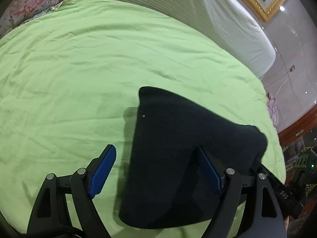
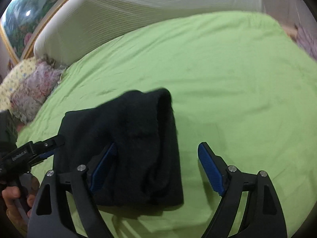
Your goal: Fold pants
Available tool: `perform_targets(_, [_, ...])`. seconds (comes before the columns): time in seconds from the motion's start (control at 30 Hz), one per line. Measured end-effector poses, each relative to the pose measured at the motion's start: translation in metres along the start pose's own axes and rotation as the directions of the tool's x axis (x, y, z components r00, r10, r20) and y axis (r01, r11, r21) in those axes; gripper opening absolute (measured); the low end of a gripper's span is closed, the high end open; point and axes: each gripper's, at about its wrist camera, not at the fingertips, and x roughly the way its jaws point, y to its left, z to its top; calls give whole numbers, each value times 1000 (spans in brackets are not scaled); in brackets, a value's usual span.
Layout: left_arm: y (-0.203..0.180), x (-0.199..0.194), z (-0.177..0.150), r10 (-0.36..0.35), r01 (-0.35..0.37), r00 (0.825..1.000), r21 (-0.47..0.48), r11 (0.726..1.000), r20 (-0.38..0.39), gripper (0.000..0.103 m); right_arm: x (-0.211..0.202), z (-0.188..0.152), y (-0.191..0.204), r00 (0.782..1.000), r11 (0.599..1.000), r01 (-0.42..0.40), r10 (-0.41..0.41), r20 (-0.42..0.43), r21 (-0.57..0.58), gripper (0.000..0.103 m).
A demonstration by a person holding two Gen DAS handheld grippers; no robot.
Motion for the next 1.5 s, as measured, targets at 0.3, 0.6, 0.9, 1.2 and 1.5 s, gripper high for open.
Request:
perform_targets(0.3, [11,32,6,55,-52,997,65,997,-46,85,-6,0,-3,1000,1000,-28,27,13,3,90])
perform_targets(0.6, [22,31,10,8,-9,998,-12,1000,-64,87,2,2,-5,995,995,-99,99,2,17,80])
perform_targets(0.9, [13,34,1,-45,39,992,-51,998,-114,89,15,1,-14,975,972,-215,218,-30,94,71])
perform_targets(1.2, [7,37,-1,-61,60,993,-6,998,-98,66,24,-5,-12,940,932,-325,337,-50,161,56])
perform_targets(1.5, [12,8,1,-152,150,988,-55,987,-39,39,1,3,16,940,938,-339,340,-9,66,45])
